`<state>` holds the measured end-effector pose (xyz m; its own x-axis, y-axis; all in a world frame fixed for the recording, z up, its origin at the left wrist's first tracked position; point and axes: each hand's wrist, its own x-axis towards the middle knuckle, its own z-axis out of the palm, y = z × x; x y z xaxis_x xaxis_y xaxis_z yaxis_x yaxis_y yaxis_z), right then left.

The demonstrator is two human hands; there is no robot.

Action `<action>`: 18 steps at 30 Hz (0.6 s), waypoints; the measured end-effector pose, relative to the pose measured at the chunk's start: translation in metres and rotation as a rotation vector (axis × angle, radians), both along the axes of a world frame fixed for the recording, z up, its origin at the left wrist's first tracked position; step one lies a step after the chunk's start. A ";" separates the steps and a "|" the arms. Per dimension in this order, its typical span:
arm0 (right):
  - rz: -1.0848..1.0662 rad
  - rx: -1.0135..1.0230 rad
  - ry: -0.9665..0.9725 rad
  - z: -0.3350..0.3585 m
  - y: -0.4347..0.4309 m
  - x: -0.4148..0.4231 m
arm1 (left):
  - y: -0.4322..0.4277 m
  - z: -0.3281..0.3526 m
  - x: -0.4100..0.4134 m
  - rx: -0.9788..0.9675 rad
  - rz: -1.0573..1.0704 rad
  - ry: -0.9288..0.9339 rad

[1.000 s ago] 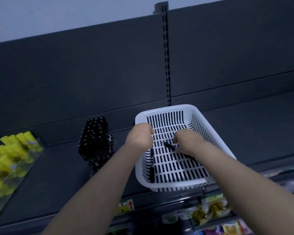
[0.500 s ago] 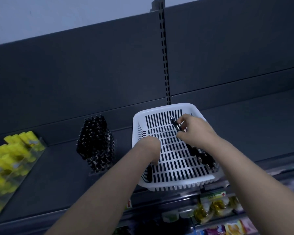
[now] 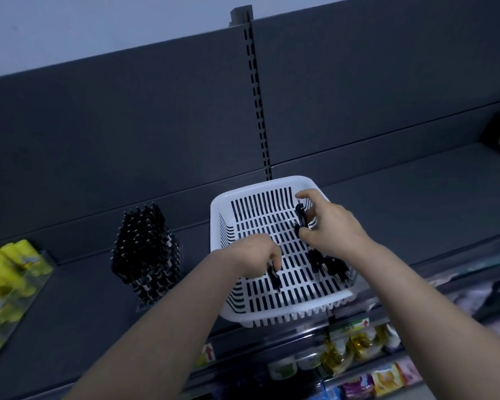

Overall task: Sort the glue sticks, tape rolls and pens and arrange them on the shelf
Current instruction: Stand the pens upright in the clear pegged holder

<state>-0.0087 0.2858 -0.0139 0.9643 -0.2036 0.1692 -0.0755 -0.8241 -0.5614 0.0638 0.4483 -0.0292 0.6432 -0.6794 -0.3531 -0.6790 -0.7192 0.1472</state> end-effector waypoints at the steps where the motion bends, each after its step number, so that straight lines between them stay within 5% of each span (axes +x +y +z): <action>1: -0.007 0.000 -0.011 -0.001 0.000 0.001 | -0.001 -0.001 -0.003 0.038 -0.054 0.010; 5: -0.032 0.038 -0.068 0.001 0.002 0.000 | -0.002 0.000 -0.008 -0.076 -0.112 -0.063; 9: -0.027 0.107 -0.200 0.016 0.016 -0.003 | 0.013 0.027 -0.012 -0.575 0.241 -0.077; 12: 0.004 0.133 -0.294 0.034 0.044 -0.005 | 0.040 0.059 -0.017 -0.857 0.319 -0.274; 18: 0.174 0.225 -0.390 0.054 0.124 -0.009 | 0.126 0.101 -0.032 -1.023 0.463 -0.503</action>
<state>-0.0174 0.4100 0.0397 0.8606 -0.1179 0.4954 0.3046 -0.6604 -0.6863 0.0321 0.5741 0.0721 0.8076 -0.1690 0.5650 -0.5345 -0.6147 0.5801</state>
